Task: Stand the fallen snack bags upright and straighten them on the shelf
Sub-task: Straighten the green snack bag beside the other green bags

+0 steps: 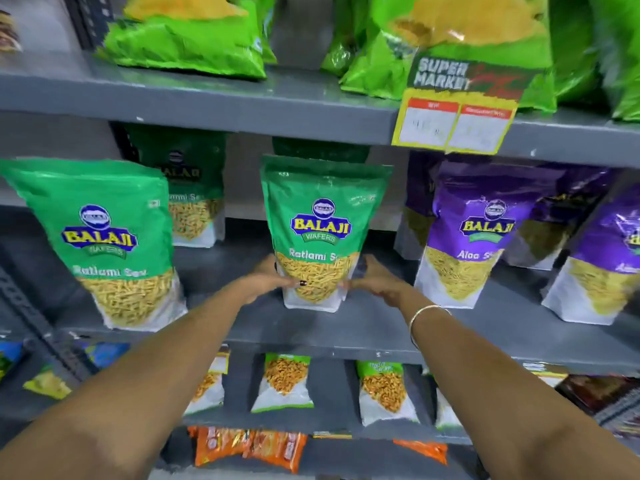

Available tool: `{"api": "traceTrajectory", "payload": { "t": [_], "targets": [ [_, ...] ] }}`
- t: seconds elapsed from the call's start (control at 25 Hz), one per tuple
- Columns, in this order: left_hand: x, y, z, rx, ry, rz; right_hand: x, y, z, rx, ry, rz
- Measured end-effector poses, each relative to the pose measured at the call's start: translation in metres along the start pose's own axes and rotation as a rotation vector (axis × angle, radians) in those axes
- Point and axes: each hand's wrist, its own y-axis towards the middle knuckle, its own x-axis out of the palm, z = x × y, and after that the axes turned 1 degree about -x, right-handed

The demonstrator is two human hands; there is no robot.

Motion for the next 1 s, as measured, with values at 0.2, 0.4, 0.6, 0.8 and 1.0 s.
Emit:
{"api": "traceTrajectory", "payload": {
  "t": [0.2, 0.4, 0.6, 0.8, 1.0],
  "targets": [
    [0.020, -0.001, -0.003, -0.046, -0.060, 0.158, 0.021, 0.005, 0.005, -0.155, 0.168, -0.109],
    [0.024, -0.035, -0.005, -0.045, -0.035, 0.169, 0.030, -0.024, 0.007, -0.162, 0.194, -0.083],
    [0.021, -0.066, -0.010, -0.038, 0.014, 0.112, 0.041, -0.062, 0.006, -0.115, 0.158, -0.053],
    [0.021, -0.078, -0.012, 0.002, 0.017, 0.104, 0.046, -0.075, 0.004, -0.088, 0.112, -0.044],
    [0.023, -0.077, -0.013, -0.003, 0.007, 0.129, 0.048, -0.073, 0.004, -0.081, 0.098, -0.043]
  ]
}}
